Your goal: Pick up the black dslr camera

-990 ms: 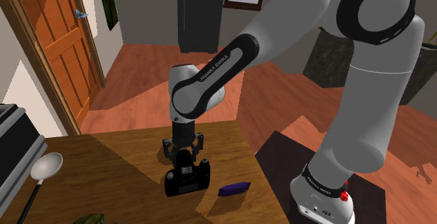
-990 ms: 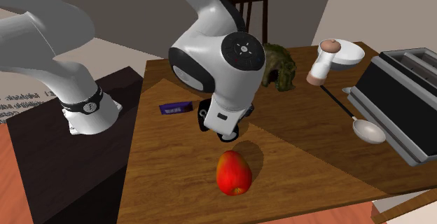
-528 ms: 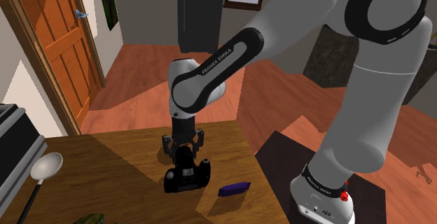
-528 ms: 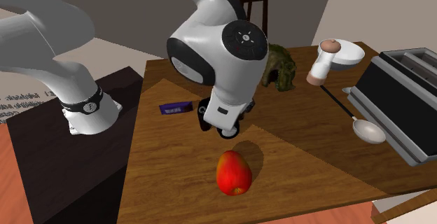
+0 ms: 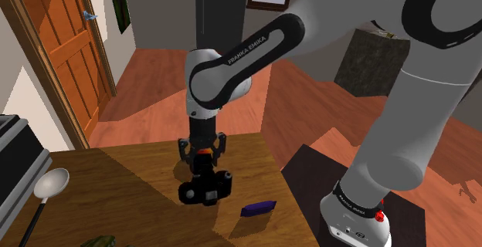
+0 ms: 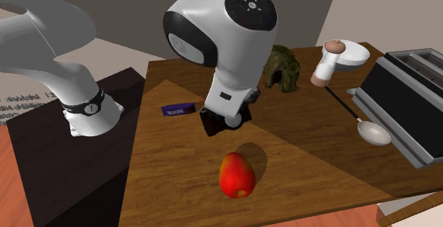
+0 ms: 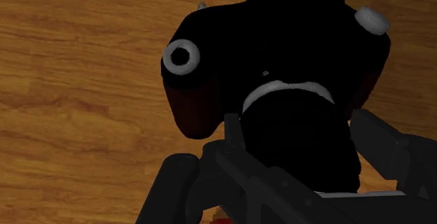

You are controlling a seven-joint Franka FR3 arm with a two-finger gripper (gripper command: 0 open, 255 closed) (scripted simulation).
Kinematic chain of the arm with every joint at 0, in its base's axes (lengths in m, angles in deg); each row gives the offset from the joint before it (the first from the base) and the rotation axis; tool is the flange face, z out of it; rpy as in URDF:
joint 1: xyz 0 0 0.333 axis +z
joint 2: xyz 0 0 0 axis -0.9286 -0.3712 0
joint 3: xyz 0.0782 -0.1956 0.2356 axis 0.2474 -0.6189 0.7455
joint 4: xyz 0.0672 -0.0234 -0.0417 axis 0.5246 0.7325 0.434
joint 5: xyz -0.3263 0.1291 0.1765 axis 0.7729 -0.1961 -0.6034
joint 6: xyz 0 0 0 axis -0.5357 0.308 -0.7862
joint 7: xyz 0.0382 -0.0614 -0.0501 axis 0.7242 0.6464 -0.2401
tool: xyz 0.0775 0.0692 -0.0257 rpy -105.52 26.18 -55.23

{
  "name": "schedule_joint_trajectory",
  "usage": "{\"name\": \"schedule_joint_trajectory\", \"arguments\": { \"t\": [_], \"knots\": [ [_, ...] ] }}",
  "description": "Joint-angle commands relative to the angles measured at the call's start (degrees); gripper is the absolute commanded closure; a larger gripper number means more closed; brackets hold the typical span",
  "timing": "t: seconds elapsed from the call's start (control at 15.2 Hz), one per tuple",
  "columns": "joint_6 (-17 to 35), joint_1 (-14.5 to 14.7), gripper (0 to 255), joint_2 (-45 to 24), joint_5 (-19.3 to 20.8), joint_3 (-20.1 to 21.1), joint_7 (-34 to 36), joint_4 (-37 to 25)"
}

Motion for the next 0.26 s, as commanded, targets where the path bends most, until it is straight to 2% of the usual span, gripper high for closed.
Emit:
{"name": "schedule_joint_trajectory", "arguments": {
  "t": [0.0, 0.2],
  "knots": [
    [-1.55, -0.12, 255, 1.08, -0.11, -0.02, 0.19, -0.56],
    [-2.42, -0.18, 255, 1.70, -0.19, -0.03, 0.30, -0.84]
  ]
}}
